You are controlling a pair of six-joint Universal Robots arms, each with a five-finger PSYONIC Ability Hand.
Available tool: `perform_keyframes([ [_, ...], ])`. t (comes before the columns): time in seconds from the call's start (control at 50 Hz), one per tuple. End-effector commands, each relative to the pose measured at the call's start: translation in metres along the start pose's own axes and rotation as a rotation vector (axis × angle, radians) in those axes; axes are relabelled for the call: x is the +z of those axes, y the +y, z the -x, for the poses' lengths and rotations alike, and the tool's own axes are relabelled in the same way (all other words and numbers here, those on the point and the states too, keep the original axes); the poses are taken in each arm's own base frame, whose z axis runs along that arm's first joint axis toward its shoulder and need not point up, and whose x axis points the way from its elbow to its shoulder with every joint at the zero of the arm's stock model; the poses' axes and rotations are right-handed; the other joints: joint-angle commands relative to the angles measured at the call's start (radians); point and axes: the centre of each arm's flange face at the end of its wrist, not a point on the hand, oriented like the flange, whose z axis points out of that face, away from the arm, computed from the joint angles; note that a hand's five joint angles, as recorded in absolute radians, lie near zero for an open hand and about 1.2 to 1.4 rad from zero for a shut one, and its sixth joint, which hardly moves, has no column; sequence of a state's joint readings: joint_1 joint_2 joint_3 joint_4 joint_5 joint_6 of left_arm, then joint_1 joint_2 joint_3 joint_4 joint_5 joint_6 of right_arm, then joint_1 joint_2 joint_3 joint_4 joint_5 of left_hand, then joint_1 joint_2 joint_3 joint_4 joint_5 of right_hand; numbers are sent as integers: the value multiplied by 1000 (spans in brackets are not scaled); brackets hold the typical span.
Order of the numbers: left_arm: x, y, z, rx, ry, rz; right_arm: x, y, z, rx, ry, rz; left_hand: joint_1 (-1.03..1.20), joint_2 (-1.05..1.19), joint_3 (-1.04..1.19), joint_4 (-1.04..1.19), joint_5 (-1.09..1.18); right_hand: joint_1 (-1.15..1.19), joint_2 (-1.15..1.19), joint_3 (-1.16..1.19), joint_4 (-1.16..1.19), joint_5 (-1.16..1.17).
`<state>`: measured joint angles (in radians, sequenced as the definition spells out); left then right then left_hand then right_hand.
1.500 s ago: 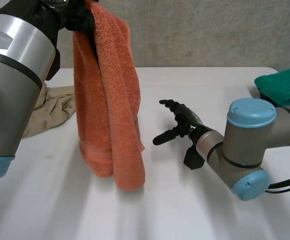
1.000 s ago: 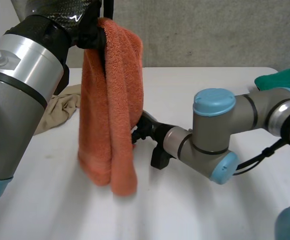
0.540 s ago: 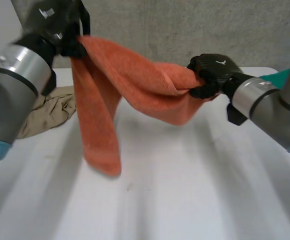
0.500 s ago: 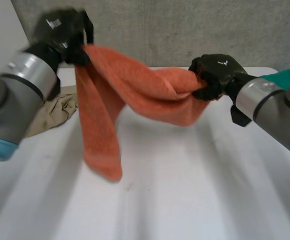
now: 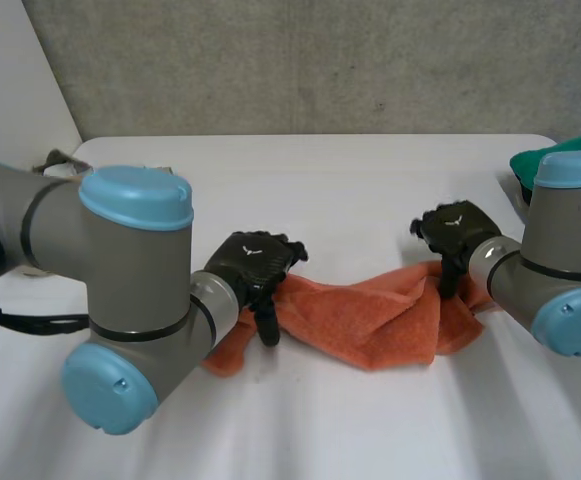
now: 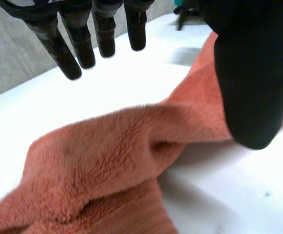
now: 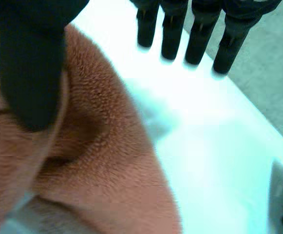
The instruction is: Fold the laundry.
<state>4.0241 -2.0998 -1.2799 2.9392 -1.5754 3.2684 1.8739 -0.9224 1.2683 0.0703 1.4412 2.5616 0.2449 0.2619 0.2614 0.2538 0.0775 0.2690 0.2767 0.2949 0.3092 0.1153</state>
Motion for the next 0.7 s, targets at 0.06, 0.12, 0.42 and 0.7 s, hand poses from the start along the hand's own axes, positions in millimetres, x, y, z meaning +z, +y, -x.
perform_keyframes([
  [0.06,-43,-66,44,-23,-127,-164,-39,-50,-23,1,85,-146,-70,-87,-87,-79,-78,-94,-102,-120,-135,-115],
  [0.12,-52,-82,76,-18,-193,-216,-64,-66,-32,-1,100,-180,-70,-87,-87,-79,-78,-94,-102,-120,-135,-115],
  [0.42,11,-19,130,87,-35,34,-90,-25,2,79,-170,67,171,154,155,162,164,158,150,132,118,137],
  [0.7,53,28,90,248,63,144,-29,13,36,79,-230,-15,498,481,482,489,491,483,475,457,442,462],
])
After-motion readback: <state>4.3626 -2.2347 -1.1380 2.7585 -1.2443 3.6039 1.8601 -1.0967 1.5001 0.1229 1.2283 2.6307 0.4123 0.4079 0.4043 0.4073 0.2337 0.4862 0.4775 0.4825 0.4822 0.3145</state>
